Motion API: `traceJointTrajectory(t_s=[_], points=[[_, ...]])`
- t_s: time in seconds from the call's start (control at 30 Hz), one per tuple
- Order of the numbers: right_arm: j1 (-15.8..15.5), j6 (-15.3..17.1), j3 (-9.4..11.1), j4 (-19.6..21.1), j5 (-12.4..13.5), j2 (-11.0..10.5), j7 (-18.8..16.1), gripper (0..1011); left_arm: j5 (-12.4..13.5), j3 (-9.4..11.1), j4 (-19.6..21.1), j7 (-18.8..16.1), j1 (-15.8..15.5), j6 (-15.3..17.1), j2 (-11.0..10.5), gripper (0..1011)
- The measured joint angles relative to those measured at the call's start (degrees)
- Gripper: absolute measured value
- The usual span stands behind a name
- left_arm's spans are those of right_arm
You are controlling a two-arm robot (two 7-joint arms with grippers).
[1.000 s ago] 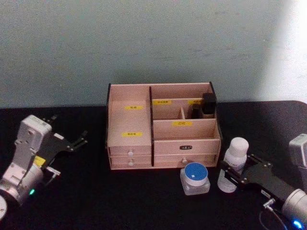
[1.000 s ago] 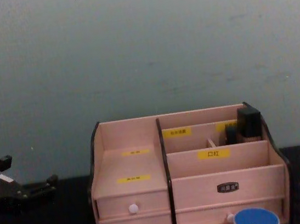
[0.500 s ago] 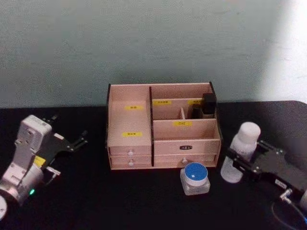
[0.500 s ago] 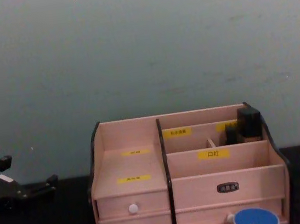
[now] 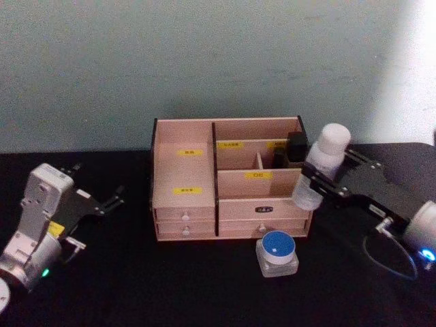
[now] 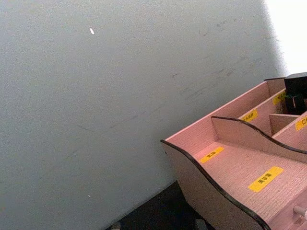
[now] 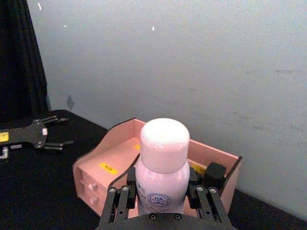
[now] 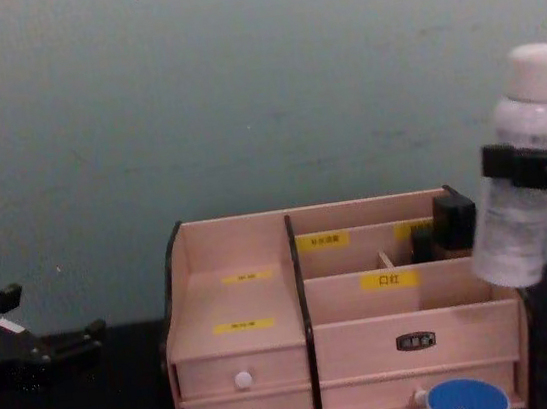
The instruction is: Pick up the facial cleanser and watermelon frost from the table and place them into the tiered storage box.
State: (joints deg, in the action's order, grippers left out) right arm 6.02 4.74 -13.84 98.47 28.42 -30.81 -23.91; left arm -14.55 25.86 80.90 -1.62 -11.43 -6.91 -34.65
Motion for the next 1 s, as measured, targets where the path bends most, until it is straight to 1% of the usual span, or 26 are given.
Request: traceJointTrajectory(t_s=[0.1,0.13,0.2,0.23,0.33,0.37,0.43,0.53,0.63,0.67,0.73,0.83,0.87,1.0], points=[[2.21,0.06,-1.13,-1.7,-0.55,0.82,-0.01,593,0.0,0.0,0.0,0.0,0.0,0.0,0.0,1001],[3.81,0.08,-1.84,-3.04,-0.91,1.41,-0.01,593,0.0,0.0,0.0,0.0,0.0,0.0,0.0,1002],[5.43,0.1,-2.61,-4.34,-1.27,2.08,-0.06,593,0.0,0.0,0.0,0.0,0.0,0.0,0.0,1001],[6.8,0.14,-3.24,-5.63,-1.64,2.66,-0.11,592,0.0,0.0,0.0,0.0,0.0,0.0,0.0,1001],[9.06,0.14,-4.22,-7.99,-2.18,3.61,-0.37,593,0.0,0.0,0.0,0.0,0.0,0.0,0.0,1001],[10.48,0.13,-4.89,-9.55,-2.47,4.27,-0.66,593,0.0,0.0,0.0,0.0,0.0,0.0,0.0,1002],[11.94,0.1,-5.51,-11.12,-2.78,4.95,-0.86,592,0.0,0.0,0.0,0.0,0.0,0.0,0.0,1001],[15.32,0.05,-7.01,-15.15,-3.57,6.66,-1.35,593,0.0,0.0,0.0,0.0,0.0,0.0,0.0,1001],[17.26,-0.05,-7.82,-17.66,-4.01,7.67,-1.73,593,0.0,0.0,0.0,0.0,0.0,0.0,0.0,1002],[18.58,-0.16,-8.27,-19.32,-4.36,8.36,-1.88,592,0.0,0.0,0.0,0.0,0.0,0.0,0.0,1001],[19.73,-0.39,-8.67,-20.92,-4.63,9.03,-2.03,593,0.0,0.0,0.0,0.0,0.0,0.0,0.0,1002],[22.37,-0.95,-9.52,-24.66,-5.27,10.66,-2.36,593,0.0,0.0,0.0,0.0,0.0,0.0,0.0,1001],[22.37,-0.95,-9.52,-24.66,-5.27,10.66,-2.36,593,0.0,0.0,0.0,0.0,0.0,0.0,0.0,1001],[24.62,-1.9,-10.11,-28.02,-5.71,12.24,-2.92,593,0.0,0.0,0.0,0.0,0.0,0.0,0.0,1001]])
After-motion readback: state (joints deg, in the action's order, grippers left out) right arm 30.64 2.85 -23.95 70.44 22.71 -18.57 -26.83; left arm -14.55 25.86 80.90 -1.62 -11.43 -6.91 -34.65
